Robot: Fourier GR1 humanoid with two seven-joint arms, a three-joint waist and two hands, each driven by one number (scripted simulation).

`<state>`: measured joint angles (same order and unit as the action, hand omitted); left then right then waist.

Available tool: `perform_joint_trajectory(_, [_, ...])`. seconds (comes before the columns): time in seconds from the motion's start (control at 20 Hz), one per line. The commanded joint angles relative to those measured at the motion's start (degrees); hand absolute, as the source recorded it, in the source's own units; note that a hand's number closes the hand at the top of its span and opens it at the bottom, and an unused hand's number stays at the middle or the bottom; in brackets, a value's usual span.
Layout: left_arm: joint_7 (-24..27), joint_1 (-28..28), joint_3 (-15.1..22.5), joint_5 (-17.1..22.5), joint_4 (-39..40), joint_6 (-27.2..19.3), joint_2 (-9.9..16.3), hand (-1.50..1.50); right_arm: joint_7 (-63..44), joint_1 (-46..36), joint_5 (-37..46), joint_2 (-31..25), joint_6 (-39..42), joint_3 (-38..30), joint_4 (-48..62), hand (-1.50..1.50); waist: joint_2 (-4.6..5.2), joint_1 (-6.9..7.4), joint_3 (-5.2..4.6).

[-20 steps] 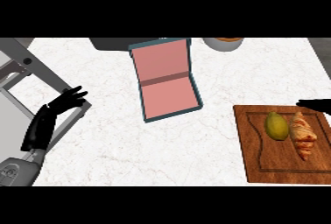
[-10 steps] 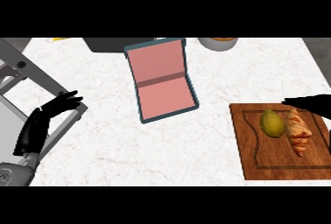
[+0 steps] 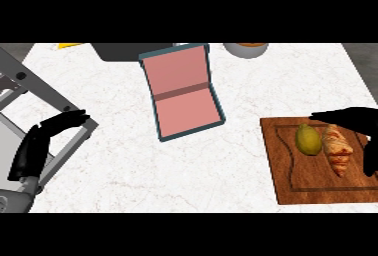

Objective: Pick the croissant from the cutting board and place it in the cardboard box

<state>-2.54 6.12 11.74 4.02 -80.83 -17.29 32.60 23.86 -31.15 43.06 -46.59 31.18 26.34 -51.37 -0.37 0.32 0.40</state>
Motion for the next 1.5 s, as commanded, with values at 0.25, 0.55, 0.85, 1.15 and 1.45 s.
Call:
perform_joint_trajectory(0.25, [-1.6, 0.0, -5.0, -1.1, 4.9, -0.3, 0.9, 0.00, -5.7, 0.1, 1.3, 4.7, 4.7, -1.0, -5.7, -1.50, 0.33, -0.28, -0.43])
perform_joint_trajectory(0.55, [-2.2, 2.7, -7.1, -1.5, 7.3, 0.9, 0.1, 0.00, -9.0, 1.7, 6.0, 4.5, 5.3, -0.8, -4.8, -1.50, 0.47, -0.34, -0.41])
perform_joint_trajectory(0.85, [-4.4, -1.4, -7.5, -4.9, 0.7, 0.3, -1.2, 0.00, -7.6, 5.2, 10.2, 6.1, -0.3, -3.7, -1.2, 1.50, 0.39, 0.03, -0.37])
perform_joint_trajectory(1.15, [-0.4, -1.3, -9.1, -4.2, 4.9, 2.3, -1.9, 0.00, 0.0, 2.8, 16.1, 7.0, -20.4, -5.1, 9.2, 1.50, 0.62, 0.63, -0.32])
perform_joint_trajectory(1.45, [-3.1, -1.2, -10.1, -5.5, 3.0, 3.5, -1.9, 0.00, -3.4, 3.8, 19.1, 10.0, -27.0, -6.9, 3.7, 1.50, 0.33, 0.05, -0.36])
